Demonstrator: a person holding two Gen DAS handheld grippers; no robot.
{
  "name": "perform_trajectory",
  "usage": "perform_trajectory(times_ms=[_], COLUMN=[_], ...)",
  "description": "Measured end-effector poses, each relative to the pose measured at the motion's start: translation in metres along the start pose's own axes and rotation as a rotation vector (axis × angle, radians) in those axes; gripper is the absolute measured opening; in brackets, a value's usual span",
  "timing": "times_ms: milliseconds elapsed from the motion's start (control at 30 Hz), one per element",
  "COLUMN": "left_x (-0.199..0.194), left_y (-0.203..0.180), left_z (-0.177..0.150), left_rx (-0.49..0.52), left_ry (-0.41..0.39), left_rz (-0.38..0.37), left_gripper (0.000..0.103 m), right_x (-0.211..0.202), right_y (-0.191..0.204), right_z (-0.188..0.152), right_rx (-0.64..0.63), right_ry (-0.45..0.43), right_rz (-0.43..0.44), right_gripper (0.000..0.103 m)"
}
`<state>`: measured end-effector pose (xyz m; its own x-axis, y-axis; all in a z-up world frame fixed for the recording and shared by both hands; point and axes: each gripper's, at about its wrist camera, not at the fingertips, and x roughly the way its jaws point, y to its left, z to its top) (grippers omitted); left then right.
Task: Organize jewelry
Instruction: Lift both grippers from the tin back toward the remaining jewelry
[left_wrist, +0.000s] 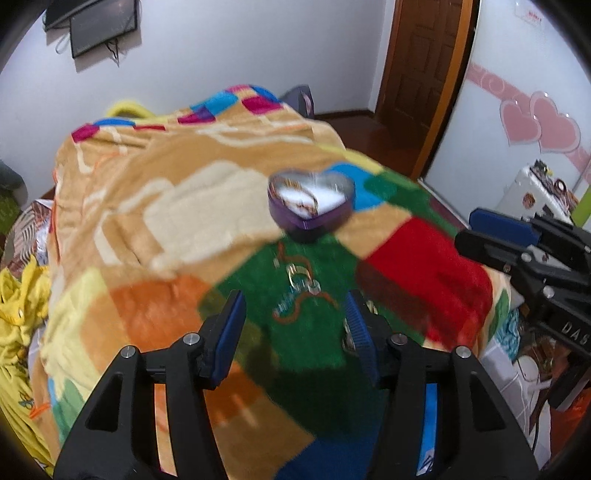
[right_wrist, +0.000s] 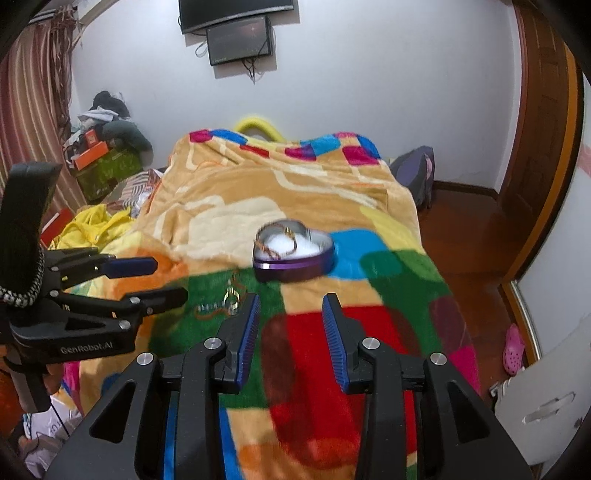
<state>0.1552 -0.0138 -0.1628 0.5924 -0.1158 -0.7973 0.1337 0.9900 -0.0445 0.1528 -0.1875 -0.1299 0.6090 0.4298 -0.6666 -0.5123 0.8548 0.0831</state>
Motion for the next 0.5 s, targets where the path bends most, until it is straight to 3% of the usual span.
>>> perform_trajectory(times_ms=[133, 333, 500], left_x=[0.014, 0.026, 0.038], left_y=[-0.008, -0.023, -0.026], left_z=[-0.015, -0.023, -0.019], left_rx=[0.004, 0.024, 0.004], left_ry=[0.050, 0.063, 0.083], left_rz=[-0.017, -0.044, -0.081], left_gripper=[0.055, 0.053, 0.030], right_x=[0.006, 0.012, 0.015], right_y=[-0.004, -0.009, -0.012], right_z=[-0.014, -0.028, -0.034], right_rx=[0.018, 0.042, 0.059], right_ry=[0.035, 0.072, 0.091], right_rz=[0.005, 0.014, 0.026], right_gripper=[0.032, 0.032, 0.032])
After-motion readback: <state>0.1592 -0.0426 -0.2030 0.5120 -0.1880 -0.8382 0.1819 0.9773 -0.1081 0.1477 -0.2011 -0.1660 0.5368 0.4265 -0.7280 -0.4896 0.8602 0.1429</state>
